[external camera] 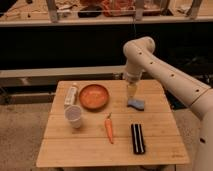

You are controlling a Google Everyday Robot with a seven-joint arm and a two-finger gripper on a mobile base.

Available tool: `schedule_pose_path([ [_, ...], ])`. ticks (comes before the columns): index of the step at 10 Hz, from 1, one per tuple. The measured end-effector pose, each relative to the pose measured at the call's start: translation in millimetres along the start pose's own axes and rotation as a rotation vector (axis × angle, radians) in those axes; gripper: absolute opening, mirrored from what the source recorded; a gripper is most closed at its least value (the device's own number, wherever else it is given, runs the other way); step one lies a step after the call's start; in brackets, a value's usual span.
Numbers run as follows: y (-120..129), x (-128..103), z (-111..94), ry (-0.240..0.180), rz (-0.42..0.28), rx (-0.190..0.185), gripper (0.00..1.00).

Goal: Move the arm in a circular motion

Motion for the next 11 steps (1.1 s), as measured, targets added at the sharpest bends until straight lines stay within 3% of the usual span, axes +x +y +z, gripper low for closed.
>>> schedule_pose_path([
  [2,8.2,38.5,3.5,0.003,0.084,-0.012,0.8],
  [4,32.1,66.0,5.2,0.003,0.149,-0.017,0.8],
  [8,107.3,96.7,-7.4,-0.01,0.194,0.028,0.8],
  [11,151.9,103.4,-13.8,-0.005,0.19,0.045,0.8],
])
